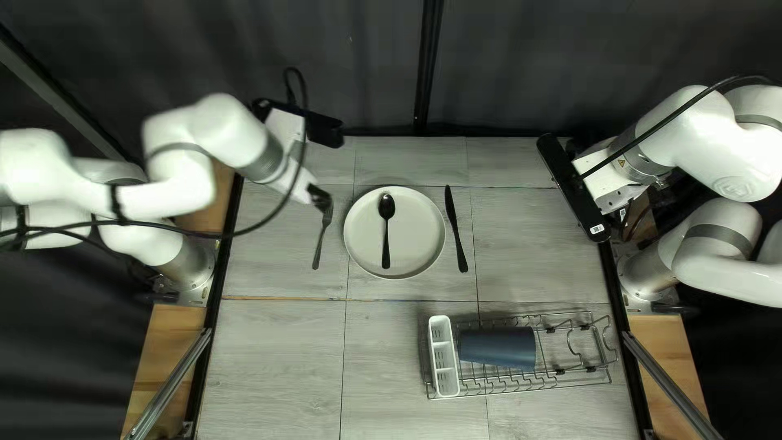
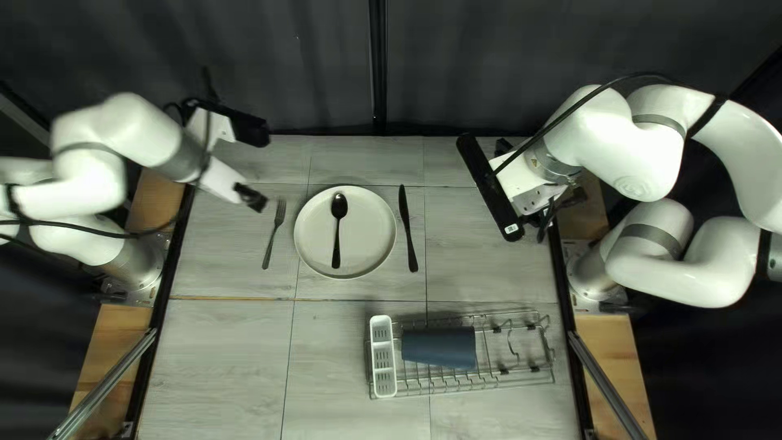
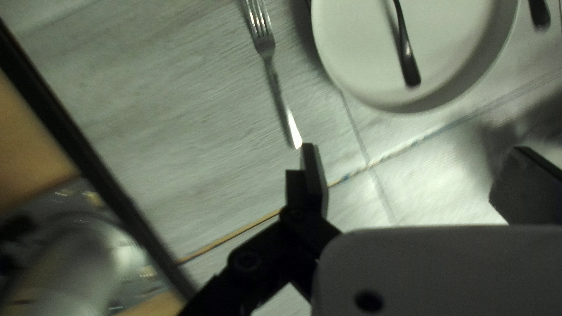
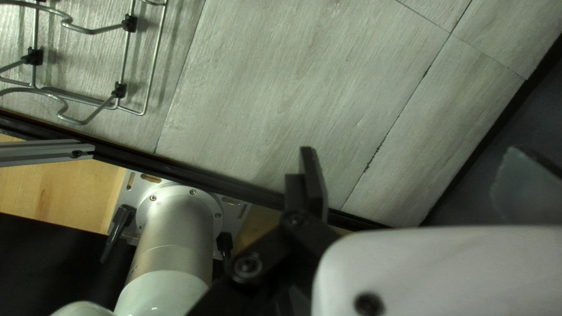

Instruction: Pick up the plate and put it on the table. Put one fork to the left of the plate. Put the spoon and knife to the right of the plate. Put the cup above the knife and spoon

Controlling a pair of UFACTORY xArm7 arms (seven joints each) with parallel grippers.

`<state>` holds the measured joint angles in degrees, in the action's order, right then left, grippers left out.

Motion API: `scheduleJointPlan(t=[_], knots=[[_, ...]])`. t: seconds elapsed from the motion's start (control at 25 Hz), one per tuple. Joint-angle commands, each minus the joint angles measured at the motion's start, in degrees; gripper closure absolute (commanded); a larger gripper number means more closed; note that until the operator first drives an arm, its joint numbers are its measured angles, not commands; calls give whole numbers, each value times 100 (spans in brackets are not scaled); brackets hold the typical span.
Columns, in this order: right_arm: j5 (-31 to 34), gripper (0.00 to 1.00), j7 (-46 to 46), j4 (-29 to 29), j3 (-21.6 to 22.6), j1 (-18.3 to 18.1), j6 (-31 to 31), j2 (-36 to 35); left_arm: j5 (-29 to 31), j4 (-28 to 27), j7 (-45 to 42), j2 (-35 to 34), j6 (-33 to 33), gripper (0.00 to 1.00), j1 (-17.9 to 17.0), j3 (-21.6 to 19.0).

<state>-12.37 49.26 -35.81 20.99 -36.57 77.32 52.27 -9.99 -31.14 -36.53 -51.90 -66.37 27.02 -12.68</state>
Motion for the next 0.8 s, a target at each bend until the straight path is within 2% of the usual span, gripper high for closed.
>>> scheduleJointPlan(t=[0.04, 0.12, 0.24, 0.28, 0.36, 0.72, 0.8], knots=[[0, 0, 0, 0, 0, 0, 0, 0, 8, -5, 40, -25, -28, 0, -21, 23], [0, 0, 0, 0, 0, 0, 0, 0, -27, 9, 120, -112, -126, 0, -44, 150], [0, 0, 0, 0, 0, 0, 0, 0, 292, -284, 840, -470, -861, 0, -144, 697], [0, 0, 0, 0, 0, 0, 0, 0, 486, -433, 1225, -668, -1240, 0, -169, 1009], [0, 0, 0, 0, 0, 0, 0, 0, 642, -550, 1561, -852, -1533, 0, -205, 1275], [54, 0, 59, 26, 41, 33, -12, 18, 642, -550, 1561, -852, -1533, 0, -205, 1275], [99, 0, 411, -156, 151, 30, -460, -637, 642, -550, 1561, -852, -1533, 0, -205, 1275]])
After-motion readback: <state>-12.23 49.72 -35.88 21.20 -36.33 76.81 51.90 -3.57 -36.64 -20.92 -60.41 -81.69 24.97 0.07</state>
